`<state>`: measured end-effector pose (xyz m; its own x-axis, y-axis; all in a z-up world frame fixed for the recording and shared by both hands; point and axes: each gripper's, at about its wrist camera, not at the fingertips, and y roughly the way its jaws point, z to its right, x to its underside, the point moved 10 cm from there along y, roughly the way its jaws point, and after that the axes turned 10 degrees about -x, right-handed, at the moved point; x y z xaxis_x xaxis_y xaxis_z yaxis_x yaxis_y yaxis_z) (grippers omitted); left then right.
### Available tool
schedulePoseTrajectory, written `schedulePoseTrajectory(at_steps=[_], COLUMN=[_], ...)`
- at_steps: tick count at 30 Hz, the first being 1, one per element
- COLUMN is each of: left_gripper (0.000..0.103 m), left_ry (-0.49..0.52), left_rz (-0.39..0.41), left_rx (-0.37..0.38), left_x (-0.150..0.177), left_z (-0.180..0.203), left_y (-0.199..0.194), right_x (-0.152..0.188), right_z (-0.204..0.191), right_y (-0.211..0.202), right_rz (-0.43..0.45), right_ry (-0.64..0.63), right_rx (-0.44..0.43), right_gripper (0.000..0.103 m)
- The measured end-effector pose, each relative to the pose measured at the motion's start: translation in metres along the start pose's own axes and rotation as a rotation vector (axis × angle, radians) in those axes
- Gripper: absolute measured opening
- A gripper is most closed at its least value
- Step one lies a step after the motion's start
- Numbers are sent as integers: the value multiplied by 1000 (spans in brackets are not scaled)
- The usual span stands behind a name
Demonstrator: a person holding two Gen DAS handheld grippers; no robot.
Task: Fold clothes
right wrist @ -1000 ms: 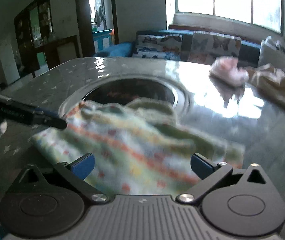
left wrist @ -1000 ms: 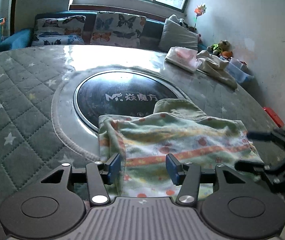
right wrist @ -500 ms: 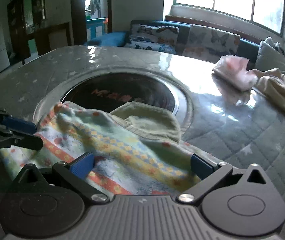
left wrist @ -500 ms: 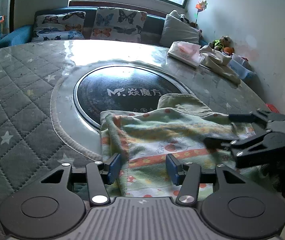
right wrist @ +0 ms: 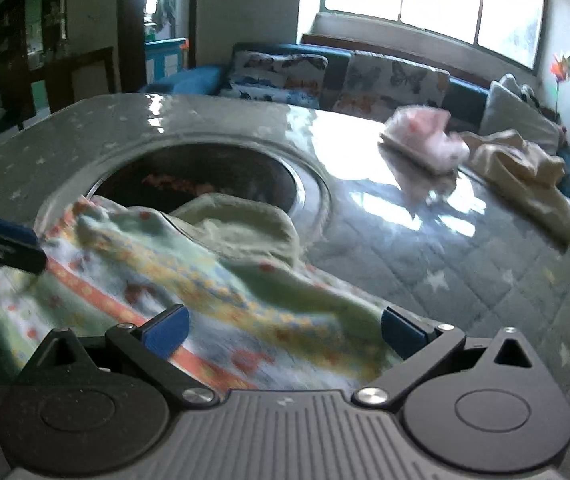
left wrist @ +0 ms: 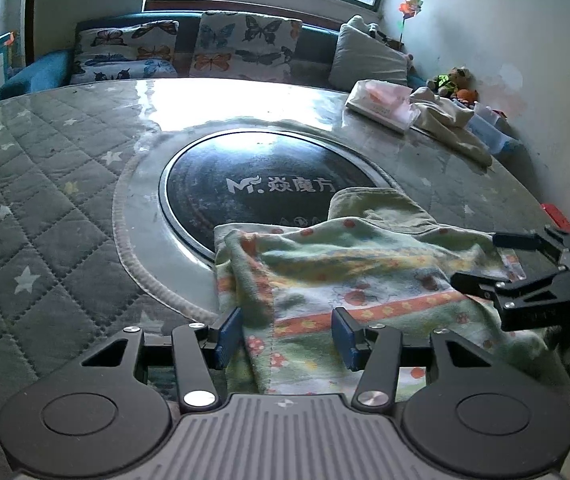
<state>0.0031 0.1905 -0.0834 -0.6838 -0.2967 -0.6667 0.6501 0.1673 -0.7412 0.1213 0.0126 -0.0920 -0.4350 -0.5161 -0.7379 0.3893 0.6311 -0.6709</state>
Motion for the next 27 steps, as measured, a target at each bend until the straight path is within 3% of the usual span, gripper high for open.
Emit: schedulePoseTrajectory(at_steps=[4,9,15,22,27], left_gripper=[53,54,53,52,53], left_ry=[16,52,67,55,39], left_rz=[23,41,37,-7,-13], left_rx=[24,73,98,75,68], left_x=[-8,-21,-37,-43,-44], left_z=[13,43,65,71,68], left_y=[-7,-4,15,52,56], right_x=[-1,3,7,19,24], right_z=[8,16,24,11,9], right_y=[-15,-9,-12,-22,-23], right_rz=[44,26,32,37,61], right_ry=[69,109,139,137,144], right_rx=[-35,-74,-63,-118,-122], right_gripper=[103,103,103,103,103])
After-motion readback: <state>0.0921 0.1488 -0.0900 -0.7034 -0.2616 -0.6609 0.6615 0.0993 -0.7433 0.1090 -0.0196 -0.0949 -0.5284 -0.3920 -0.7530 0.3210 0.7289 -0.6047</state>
